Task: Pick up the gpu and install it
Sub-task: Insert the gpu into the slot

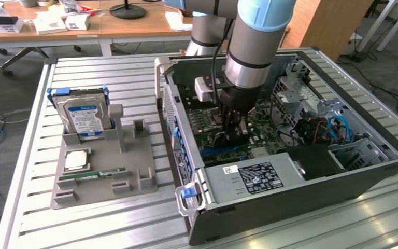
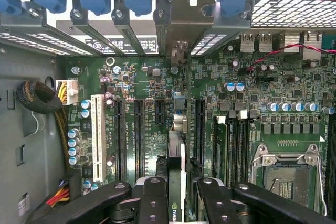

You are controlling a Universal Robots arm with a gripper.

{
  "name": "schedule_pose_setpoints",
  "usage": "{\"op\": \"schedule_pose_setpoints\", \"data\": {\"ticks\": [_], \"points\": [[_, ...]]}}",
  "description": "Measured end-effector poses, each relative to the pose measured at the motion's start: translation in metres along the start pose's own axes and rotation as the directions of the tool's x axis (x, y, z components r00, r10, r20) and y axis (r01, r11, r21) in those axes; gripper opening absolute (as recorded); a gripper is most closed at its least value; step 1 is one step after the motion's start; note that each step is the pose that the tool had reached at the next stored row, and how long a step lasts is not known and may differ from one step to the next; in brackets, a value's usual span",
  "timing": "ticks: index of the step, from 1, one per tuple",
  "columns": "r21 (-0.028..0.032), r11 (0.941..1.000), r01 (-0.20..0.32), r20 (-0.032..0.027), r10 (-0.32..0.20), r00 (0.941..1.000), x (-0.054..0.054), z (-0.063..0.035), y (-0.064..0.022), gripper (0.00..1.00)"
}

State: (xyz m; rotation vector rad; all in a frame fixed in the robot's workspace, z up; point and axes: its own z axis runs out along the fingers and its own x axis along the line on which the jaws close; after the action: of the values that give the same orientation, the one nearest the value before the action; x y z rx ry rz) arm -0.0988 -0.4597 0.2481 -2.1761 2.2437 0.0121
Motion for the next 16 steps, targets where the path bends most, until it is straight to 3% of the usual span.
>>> {"op": "schedule_pose_setpoints", "data": {"ticks": [16], "points": [[0.0, 1.0, 0.003, 0.0001, -0.003, 1.0, 0.0, 0.0007, 0.0002, 0.26]]}}
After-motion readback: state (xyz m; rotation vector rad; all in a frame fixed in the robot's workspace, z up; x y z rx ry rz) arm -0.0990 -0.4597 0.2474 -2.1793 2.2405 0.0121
